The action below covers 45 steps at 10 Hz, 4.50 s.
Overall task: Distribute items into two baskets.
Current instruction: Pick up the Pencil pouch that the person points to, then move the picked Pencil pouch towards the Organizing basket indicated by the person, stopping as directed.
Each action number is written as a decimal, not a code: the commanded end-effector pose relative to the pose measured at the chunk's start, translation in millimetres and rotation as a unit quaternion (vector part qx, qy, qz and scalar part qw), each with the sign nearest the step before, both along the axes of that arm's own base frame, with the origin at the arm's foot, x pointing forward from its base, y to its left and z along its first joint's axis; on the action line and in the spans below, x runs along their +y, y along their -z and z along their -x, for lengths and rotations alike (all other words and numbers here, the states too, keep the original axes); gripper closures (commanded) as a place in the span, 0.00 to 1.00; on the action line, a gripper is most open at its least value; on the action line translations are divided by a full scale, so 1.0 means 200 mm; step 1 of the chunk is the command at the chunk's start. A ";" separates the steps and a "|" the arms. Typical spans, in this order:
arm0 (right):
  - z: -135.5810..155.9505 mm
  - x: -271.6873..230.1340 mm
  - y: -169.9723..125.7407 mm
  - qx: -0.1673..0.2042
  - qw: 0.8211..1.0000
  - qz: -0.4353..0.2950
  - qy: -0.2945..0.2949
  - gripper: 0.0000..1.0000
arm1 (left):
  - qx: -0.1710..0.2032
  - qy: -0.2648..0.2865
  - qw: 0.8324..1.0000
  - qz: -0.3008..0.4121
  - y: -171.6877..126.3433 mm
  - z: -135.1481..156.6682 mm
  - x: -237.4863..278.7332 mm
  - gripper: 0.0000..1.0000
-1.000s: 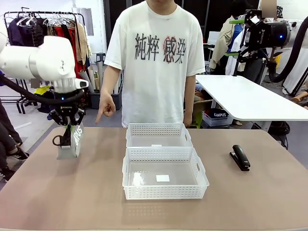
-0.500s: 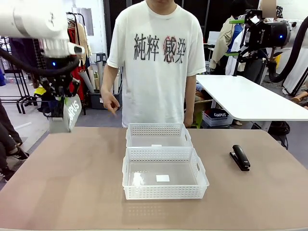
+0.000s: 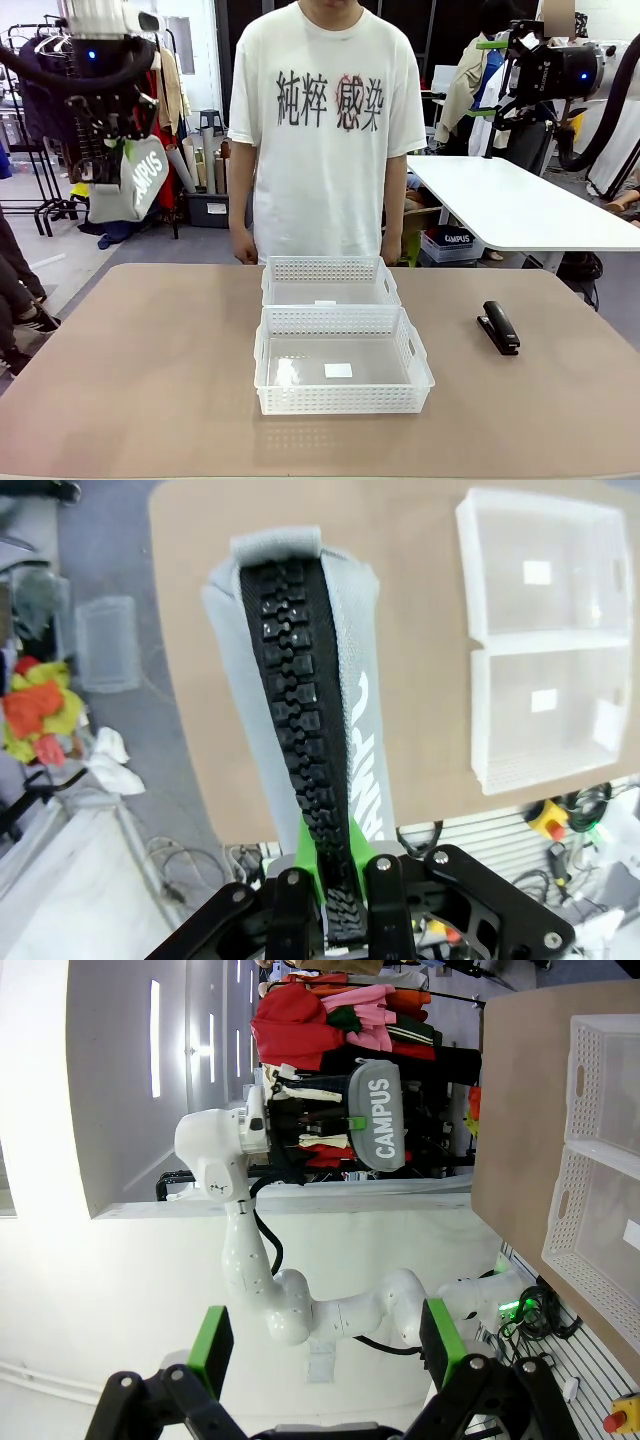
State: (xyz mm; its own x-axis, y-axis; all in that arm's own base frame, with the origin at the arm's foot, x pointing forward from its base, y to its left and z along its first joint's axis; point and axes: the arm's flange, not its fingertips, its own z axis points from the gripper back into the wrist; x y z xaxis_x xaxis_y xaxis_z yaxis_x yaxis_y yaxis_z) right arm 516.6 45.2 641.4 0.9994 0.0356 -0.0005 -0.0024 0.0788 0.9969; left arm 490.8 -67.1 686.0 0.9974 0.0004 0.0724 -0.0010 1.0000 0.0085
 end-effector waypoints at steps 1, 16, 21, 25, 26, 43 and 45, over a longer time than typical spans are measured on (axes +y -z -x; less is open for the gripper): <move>0.01 0.00 -0.01 -0.002 1.000 -0.001 0.000 0.00 | -0.010 -0.001 1.000 0.002 -0.13 -0.03 -0.01 1.00; 0.01 0.00 -0.01 -0.002 1.000 -0.001 0.000 0.00 | -0.027 0.006 1.000 0.003 -0.16 0.01 -0.03 1.00; 0.01 0.00 -0.01 -0.002 1.000 -0.001 0.000 0.00 | -0.027 0.006 1.000 0.003 -0.16 0.01 -0.03 1.00; 0.01 0.00 -0.01 -0.002 1.000 -0.001 0.000 0.00 | -0.027 0.003 1.000 0.002 -0.15 0.00 -0.04 1.00; 0.01 0.00 -0.01 -0.002 1.000 -0.001 0.000 0.00 | -0.015 0.060 0.998 -0.013 -0.17 0.01 -0.08 1.00; 0.01 0.00 -0.01 -0.002 1.000 -0.001 0.000 0.00 | -0.048 0.628 0.772 -0.090 -0.09 0.16 -1.09 1.00; 0.01 0.00 -0.01 -0.002 1.000 -0.001 0.000 0.00 | -0.031 0.633 0.768 -0.095 0.04 0.10 -1.20 1.00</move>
